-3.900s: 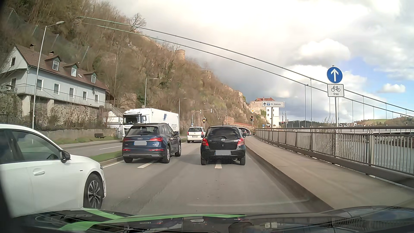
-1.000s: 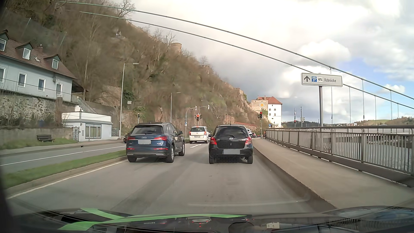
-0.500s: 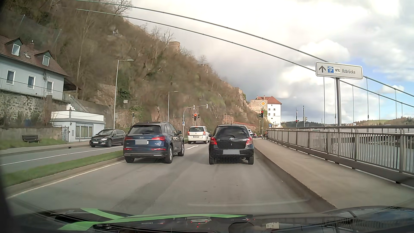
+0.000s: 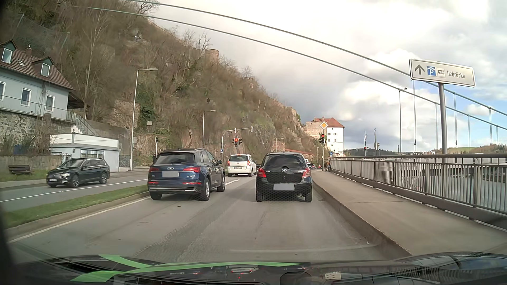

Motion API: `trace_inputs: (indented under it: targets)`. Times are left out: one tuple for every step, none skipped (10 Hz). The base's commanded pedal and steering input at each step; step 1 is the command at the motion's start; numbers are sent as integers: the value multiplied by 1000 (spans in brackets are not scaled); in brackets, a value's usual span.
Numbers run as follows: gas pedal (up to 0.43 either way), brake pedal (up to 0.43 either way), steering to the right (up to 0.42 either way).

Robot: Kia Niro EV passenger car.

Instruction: Follow the waypoints while adhering to traffic rules and regulations

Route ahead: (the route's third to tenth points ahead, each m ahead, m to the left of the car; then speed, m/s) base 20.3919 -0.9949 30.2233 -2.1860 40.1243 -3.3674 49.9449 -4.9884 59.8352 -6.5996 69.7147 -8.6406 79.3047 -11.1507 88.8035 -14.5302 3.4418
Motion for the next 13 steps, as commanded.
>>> trace_inputs:
  targets:
    - [0, 0, 9]
    - [0, 0, 12]
    - [0, 0, 16]
    - [0, 0, 15]
    - [0, 0, 12]
    - [0, 0, 11]
    - [0, 0, 11]
    - [0, 0, 11]
    - [0, 0, 10]
    - [0, 0, 11]
    - [0, 0, 10]
    - [0, 0, 11]
    - [0, 0, 11]
